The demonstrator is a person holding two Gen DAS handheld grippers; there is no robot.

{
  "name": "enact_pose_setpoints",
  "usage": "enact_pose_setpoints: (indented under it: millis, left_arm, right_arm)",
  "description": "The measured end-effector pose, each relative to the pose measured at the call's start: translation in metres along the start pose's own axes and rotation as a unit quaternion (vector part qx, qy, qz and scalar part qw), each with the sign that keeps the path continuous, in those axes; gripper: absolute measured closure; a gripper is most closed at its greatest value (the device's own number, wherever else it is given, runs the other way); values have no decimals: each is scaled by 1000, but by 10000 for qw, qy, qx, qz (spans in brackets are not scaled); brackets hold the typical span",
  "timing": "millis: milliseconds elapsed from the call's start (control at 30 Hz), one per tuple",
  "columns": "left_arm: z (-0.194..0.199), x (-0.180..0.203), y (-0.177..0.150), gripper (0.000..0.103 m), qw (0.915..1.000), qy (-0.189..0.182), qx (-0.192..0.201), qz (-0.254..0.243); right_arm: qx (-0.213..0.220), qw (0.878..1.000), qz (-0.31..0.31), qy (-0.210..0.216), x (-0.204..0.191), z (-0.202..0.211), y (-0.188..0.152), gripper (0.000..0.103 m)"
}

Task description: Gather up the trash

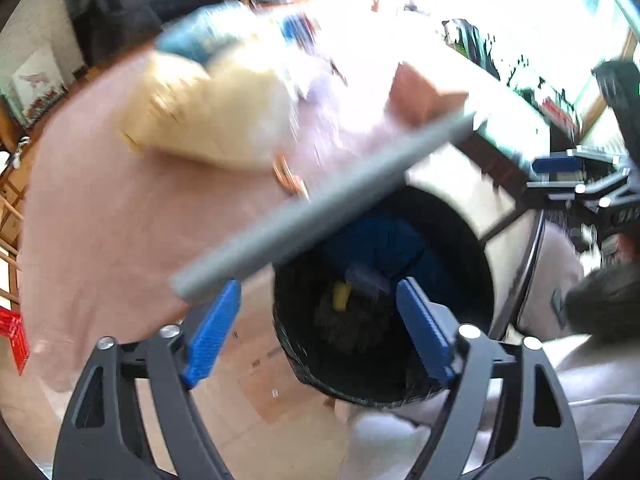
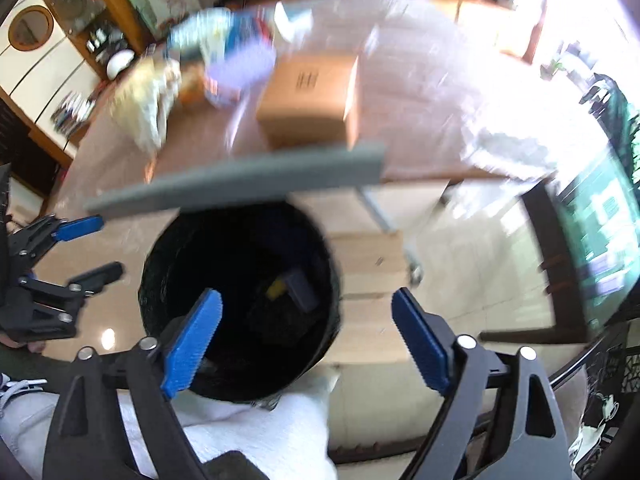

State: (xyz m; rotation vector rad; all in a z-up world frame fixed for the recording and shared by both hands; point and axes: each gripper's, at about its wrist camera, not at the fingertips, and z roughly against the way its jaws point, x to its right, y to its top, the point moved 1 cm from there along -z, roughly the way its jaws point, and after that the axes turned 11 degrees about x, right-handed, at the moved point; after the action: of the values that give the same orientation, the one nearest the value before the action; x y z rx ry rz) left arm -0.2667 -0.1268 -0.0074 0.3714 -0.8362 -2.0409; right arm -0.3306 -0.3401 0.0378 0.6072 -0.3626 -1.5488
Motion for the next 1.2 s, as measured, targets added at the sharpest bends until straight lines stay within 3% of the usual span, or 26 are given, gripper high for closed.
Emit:
enact_pose_setpoints:
  millis: [133, 200, 400, 600, 733, 867, 1200]
  left_arm:
    - [22, -22, 36, 2, 9965, 316, 697, 332]
    - [20, -35, 49, 2, 9948, 436, 732, 567]
    - [-5, -82, 74, 2, 9868, 1159, 616, 949]
    - [-23, -103, 86, 2, 9861, 1170, 381, 1113]
    - [-37, -118, 92, 2, 9820, 1023, 176, 1578]
    - [-45, -127, 95, 2, 9773, 978, 117, 1876]
    - [-75, -137, 94, 2, 9720, 1066, -304, 2072]
  right_arm:
    - [621, 9979, -129, -98, 3, 19, 23, 6]
    - [863, 9959, -264, -53, 6, 19, 39, 6]
    - [1032, 9945, -179, -95, -4, -3, 76, 6]
    - [799, 9953, -513, -183, 0, -28, 87, 6]
    - [674, 9953, -677, -185, 4, -41, 87, 6]
    - [604, 9968, -472, -231, -4, -50, 83, 6]
    - [481, 9983, -180, -277, -15, -67, 83, 6]
